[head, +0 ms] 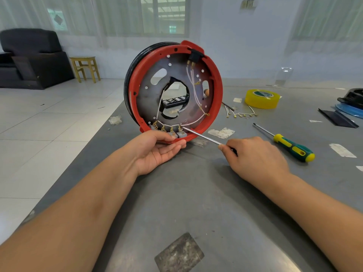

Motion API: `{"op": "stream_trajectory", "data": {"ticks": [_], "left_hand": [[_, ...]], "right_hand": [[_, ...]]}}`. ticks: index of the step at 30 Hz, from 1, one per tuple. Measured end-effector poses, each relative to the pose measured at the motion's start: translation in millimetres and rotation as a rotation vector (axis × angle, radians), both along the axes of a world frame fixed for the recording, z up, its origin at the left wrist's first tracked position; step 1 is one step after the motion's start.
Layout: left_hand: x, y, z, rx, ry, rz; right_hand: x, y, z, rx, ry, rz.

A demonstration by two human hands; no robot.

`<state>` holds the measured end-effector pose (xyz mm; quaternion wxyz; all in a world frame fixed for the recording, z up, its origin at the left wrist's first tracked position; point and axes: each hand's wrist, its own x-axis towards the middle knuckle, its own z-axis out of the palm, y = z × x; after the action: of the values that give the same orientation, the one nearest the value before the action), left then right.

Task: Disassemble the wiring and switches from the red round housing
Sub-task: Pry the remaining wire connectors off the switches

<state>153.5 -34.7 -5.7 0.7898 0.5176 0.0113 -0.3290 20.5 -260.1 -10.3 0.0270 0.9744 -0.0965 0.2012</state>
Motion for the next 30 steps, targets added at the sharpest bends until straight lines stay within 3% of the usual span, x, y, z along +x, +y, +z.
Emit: {"op": "stream_trajectory", "data": {"ticks": [19,25,30], "left_hand": [[0.8,1.8,-2.8,-0.01,-0.013,-0.028],[1.4,6.0,-2.9,-0.057,-0.005,-0.053],[-1.6,5.0,0.7,-0.091,0.003,-0.027]], "right_hand": [[0.6,-2.5,3.2,0.043,-0.115,0.064],[1.4,4.2,-0.5,0.279,-0.259,0.122],[4.6,3.6,0.2,0.34,-0.283,0.064]]}}
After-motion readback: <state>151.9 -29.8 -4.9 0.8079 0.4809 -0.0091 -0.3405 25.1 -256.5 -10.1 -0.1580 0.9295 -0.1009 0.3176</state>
